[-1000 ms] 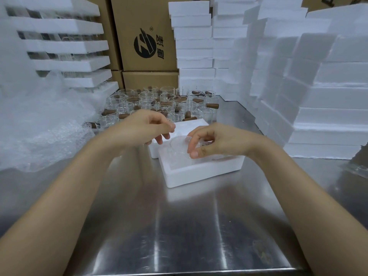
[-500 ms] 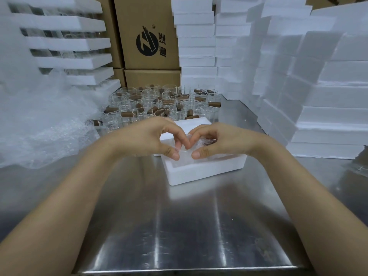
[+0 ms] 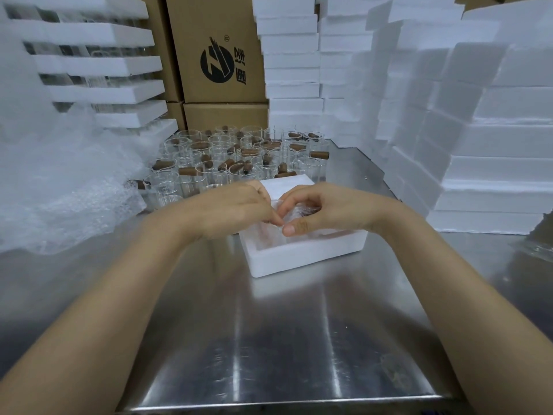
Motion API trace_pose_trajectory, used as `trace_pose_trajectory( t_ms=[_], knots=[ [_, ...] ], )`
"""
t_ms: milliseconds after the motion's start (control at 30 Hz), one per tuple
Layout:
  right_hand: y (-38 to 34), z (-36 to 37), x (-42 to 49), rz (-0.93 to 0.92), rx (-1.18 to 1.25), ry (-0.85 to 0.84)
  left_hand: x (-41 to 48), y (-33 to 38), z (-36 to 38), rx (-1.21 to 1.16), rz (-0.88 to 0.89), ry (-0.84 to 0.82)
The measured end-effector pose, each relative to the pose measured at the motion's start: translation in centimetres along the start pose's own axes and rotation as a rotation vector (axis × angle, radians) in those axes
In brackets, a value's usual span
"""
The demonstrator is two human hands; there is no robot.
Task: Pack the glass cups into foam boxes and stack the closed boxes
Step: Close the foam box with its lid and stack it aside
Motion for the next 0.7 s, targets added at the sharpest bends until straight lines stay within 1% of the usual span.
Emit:
trace_pose_trajectory(
  t_ms=[33,67,167,200,233,300,400,500,633,700],
  knots=[
    [0.1,-0.1,0.0,0.01,0.0,0.001,0.2,0.0,-0.2,-0.04,-0.022,0.028],
    [0.3,-0.1,0.0,0.024,0.001,-0.001,0.1,0.1,-0.7,-0.071,-0.001,0.081],
    [0.5,0.0,0.0,0.036,-0.015,-0.025,-1.4,0.7,-3.8,-0.259,0.231,0.37],
    [0.5,0.0,0.0,0.035,-0.025,-0.028,-2.0,0.6,-4.5,-0.325,0.273,0.428],
    [0.5,-0.1,0.0,0.04,-0.033,-0.024,-2.3,0.4,-4.7,-0.362,0.306,0.451],
    [0.6,-0.3,0.0,0.053,-0.038,-0.002,-1.9,0.5,-4.1,-0.37,0.313,0.425],
    [0.7,-0.4,0.0,0.063,-0.024,0.004,-0.9,0.5,-2.5,-0.34,0.25,0.348],
    [0.5,-0.3,0.0,0.056,0.005,-0.006,-0.6,0.4,-2.0,-0.329,0.232,0.334],
    [-0.1,-0.5,-0.1,0.015,0.039,0.017,-0.1,1.1,-1.6,-0.109,0.214,0.324],
    [-0.4,-0.4,-0.2,-0.006,0.027,0.019,0.1,1.7,-1.0,-0.01,0.224,0.285]
  ],
)
Point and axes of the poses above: each hand's wrist, its own x-axis towards the middle knuckle, its own z-axis out of the palm, y = z × x, the point moved 8 cm from there along x, towards the middle knuckle, and after that the axes turned 1 degree about -x, right-handed, at the moved point
